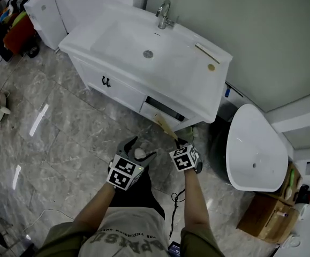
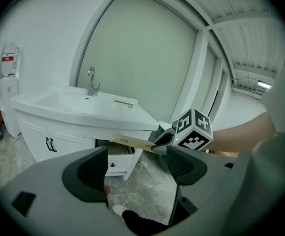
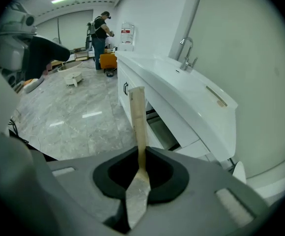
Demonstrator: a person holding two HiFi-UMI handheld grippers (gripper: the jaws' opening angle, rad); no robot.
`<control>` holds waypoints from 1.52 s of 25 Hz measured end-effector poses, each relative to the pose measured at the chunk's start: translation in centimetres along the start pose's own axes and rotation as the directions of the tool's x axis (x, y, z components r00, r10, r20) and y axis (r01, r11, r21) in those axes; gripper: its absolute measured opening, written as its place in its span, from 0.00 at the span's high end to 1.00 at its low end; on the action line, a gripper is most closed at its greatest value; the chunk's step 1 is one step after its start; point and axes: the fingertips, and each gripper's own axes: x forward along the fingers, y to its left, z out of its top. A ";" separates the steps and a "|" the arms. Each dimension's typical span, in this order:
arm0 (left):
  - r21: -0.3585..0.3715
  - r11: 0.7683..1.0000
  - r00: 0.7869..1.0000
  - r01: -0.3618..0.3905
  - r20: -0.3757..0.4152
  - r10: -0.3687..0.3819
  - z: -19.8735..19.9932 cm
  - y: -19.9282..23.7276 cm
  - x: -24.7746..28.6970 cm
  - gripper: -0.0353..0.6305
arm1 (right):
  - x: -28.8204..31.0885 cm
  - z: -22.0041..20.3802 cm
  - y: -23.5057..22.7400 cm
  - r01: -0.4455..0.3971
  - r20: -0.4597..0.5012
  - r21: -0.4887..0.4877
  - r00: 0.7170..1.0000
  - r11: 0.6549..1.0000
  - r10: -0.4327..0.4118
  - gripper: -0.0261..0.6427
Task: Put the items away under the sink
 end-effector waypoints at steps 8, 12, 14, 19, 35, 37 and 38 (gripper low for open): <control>0.016 1.000 0.999 -0.011 -0.037 0.011 -3.0 3.5 6.3 0.41 | 8.7 -1.5 -0.8 0.021 -0.019 0.141 1.000 0.990 -0.018 0.91; 0.031 1.000 0.999 -0.002 -0.045 0.003 -4.3 5.1 9.3 0.41 | 12.5 -1.6 -2.0 0.062 -0.011 0.189 0.998 0.980 -0.061 0.91; 0.035 0.999 0.999 -0.003 -0.039 0.004 -4.9 6.1 10.8 0.41 | 14.4 -1.3 -2.6 0.078 0.002 0.203 0.997 0.976 -0.080 0.91; 0.048 0.999 1.000 0.002 -0.027 -0.001 -6.7 7.8 14.8 0.41 | 19.1 -1.2 -4.0 0.107 0.024 0.201 0.993 0.974 -0.114 0.91; 0.053 0.998 1.000 0.018 -0.021 -0.017 -10.9 11.7 22.7 0.41 | 28.0 0.0 -8.4 0.175 0.068 0.171 0.980 0.970 -0.189 0.91; 0.056 0.998 1.000 0.019 -0.024 -0.018 -11.3 12.1 23.2 0.41 | 28.9 0.3 -8.9 0.185 0.067 0.149 0.978 0.971 -0.197 0.91; 0.058 0.998 0.999 0.019 -0.027 -0.017 -11.5 12.4 23.5 0.41 | 29.3 0.4 -9.1 0.192 0.065 0.136 0.977 0.972 -0.202 0.91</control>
